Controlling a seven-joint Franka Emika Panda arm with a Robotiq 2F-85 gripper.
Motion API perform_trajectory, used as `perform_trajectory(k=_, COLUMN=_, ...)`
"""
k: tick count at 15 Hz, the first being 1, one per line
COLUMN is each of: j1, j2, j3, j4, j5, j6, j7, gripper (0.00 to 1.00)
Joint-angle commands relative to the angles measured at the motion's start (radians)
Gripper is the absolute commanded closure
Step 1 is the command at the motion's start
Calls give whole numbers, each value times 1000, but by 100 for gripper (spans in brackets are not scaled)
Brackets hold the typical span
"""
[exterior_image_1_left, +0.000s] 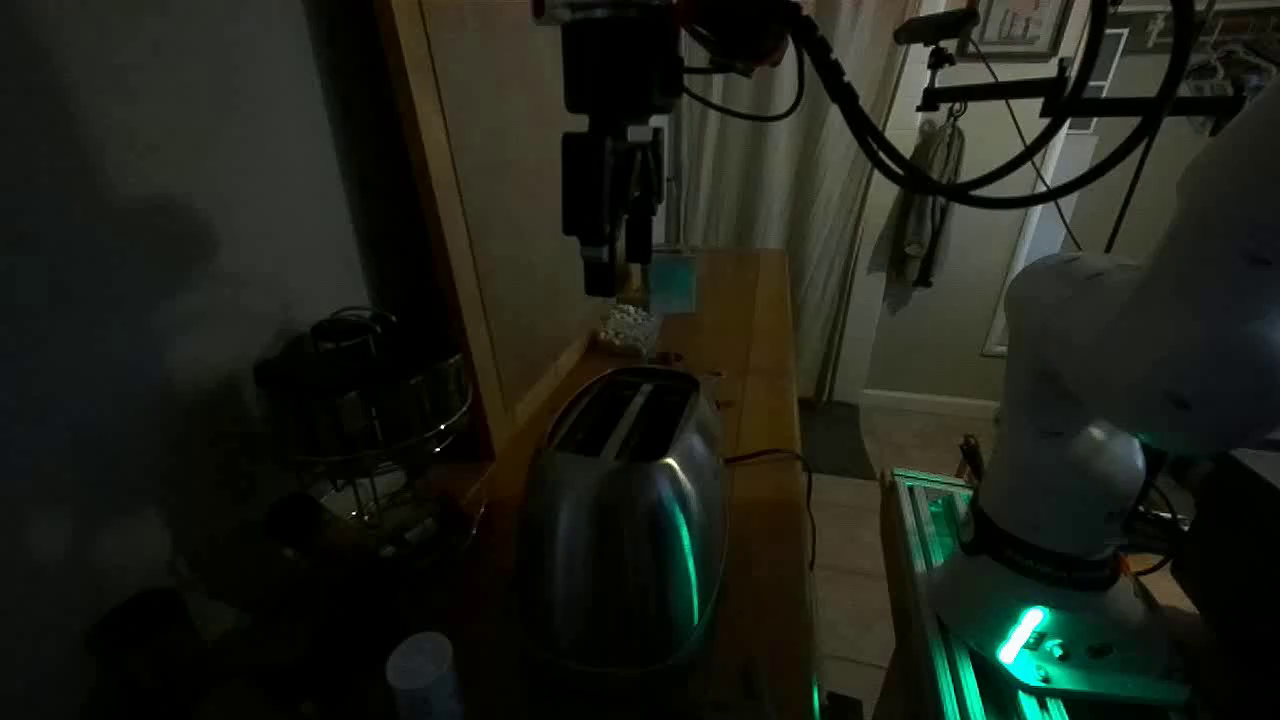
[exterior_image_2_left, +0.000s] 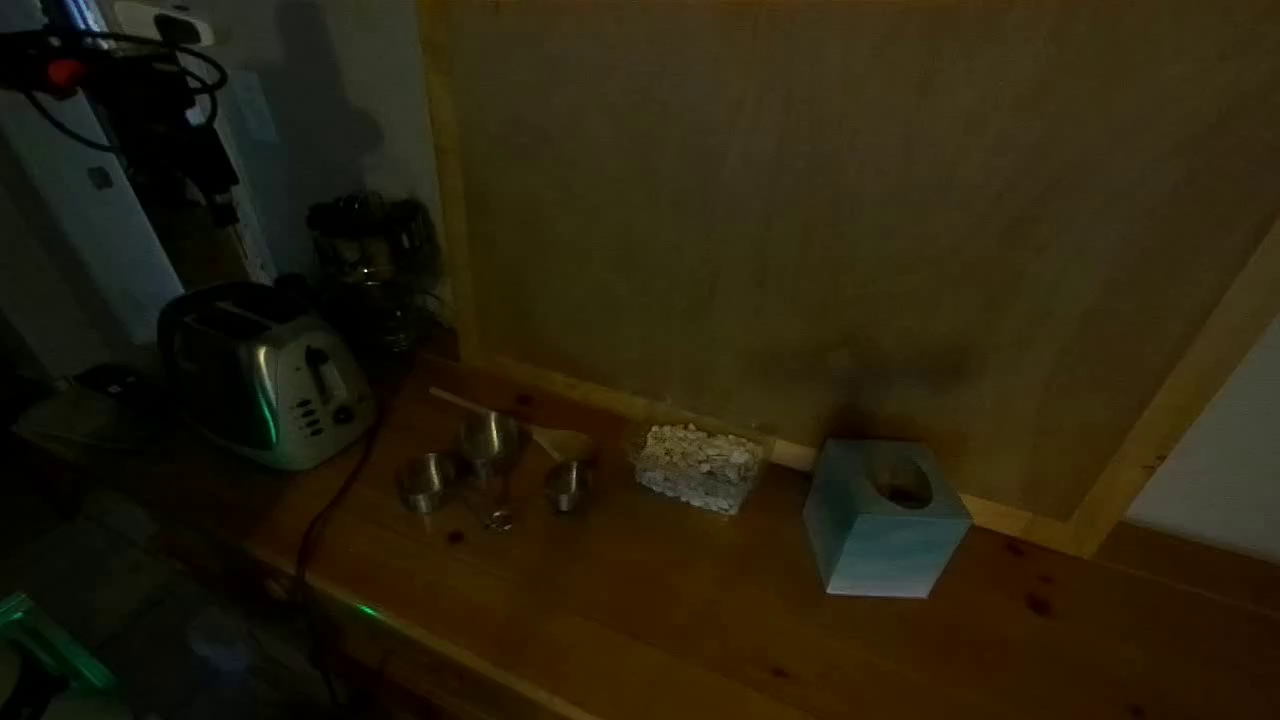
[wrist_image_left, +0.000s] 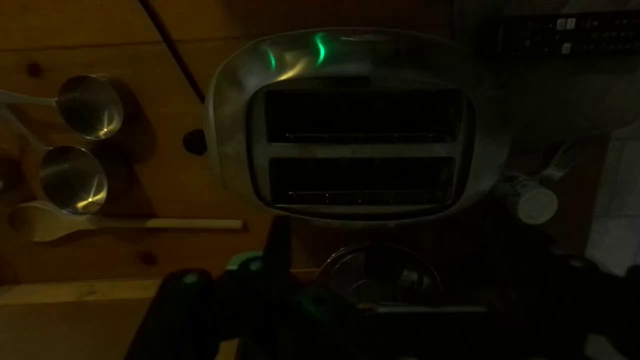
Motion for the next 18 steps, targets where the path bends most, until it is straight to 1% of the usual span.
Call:
perform_trajectory(k=1, j1=8, j2=1, j3=-6, j4=2, j5=-3, j6=-1, j7=3, gripper=0)
perform_trajectory(k=6, j1=8, j2=1, j3=-7, j4=2, j5=-3, j6=-1, j7=3, gripper=0)
perform_trajectory(k=7, j1=-1, j2=-4, j3=-15, j4=-8, j5=6, j6=14, j7=18, gripper=0)
perform_trajectory(k=8, j1=-26, j2=-18, j3=-25, j4=-28, j5=12, j6=46, j7=76, gripper=0)
perform_trajectory(k=10, j1=-50, j2=-32, j3=-54, j4=-51, j5=25, j6=81, j7=120, gripper=0)
perform_trajectory(k=12, j1=-86, j2=-47, j3=-69, j4=-74, j5=3, j6=118, j7=175, gripper=0)
perform_trajectory(k=14, j1=-124, j2=-46, j3=-68, j4=-87, j5=-70, j6=130, j7=192, gripper=0)
perform_trajectory(k=18, j1=-159, j2=-23, j3=-78, j4=-108, j5=-221, j6=46, j7=123, gripper=0)
